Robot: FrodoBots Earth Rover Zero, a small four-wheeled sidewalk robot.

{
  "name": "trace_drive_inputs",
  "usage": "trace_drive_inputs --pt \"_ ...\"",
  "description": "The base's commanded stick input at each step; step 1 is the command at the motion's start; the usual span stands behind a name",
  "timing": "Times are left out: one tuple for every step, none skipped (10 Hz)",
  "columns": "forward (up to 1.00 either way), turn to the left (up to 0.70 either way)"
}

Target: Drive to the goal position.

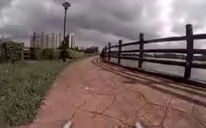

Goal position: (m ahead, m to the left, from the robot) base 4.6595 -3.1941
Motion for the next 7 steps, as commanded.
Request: trace_drive_inputs --pt "0.5 0.0" --pt "0.5 0.0" --pt "0.5 0.26" --pt "0.5 0.5" --pt "0.5 0.5" --pt "0.5 0.5" --pt "0.5 0.5"
